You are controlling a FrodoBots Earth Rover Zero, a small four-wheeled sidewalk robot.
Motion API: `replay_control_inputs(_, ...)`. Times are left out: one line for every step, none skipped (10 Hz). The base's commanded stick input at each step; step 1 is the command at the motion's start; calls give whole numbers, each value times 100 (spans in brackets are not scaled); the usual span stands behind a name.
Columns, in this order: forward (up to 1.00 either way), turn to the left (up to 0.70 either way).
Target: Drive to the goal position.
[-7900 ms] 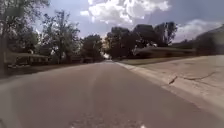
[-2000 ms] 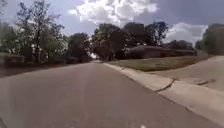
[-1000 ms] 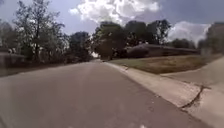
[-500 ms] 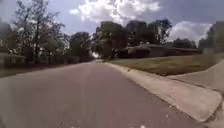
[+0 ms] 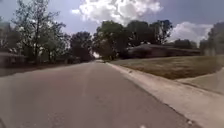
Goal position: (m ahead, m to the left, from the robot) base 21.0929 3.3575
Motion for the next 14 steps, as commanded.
replay_control_inputs(70,0)
replay_control_inputs(70,0)
replay_control_inputs(70,0)
replay_control_inputs(70,0)
replay_control_inputs(70,0)
replay_control_inputs(70,0)
replay_control_inputs(70,0)
replay_control_inputs(70,0)
replay_control_inputs(70,0)
replay_control_inputs(70,0)
replay_control_inputs(70,0)
replay_control_inputs(70,0)
replay_control_inputs(70,0)
replay_control_inputs(70,0)
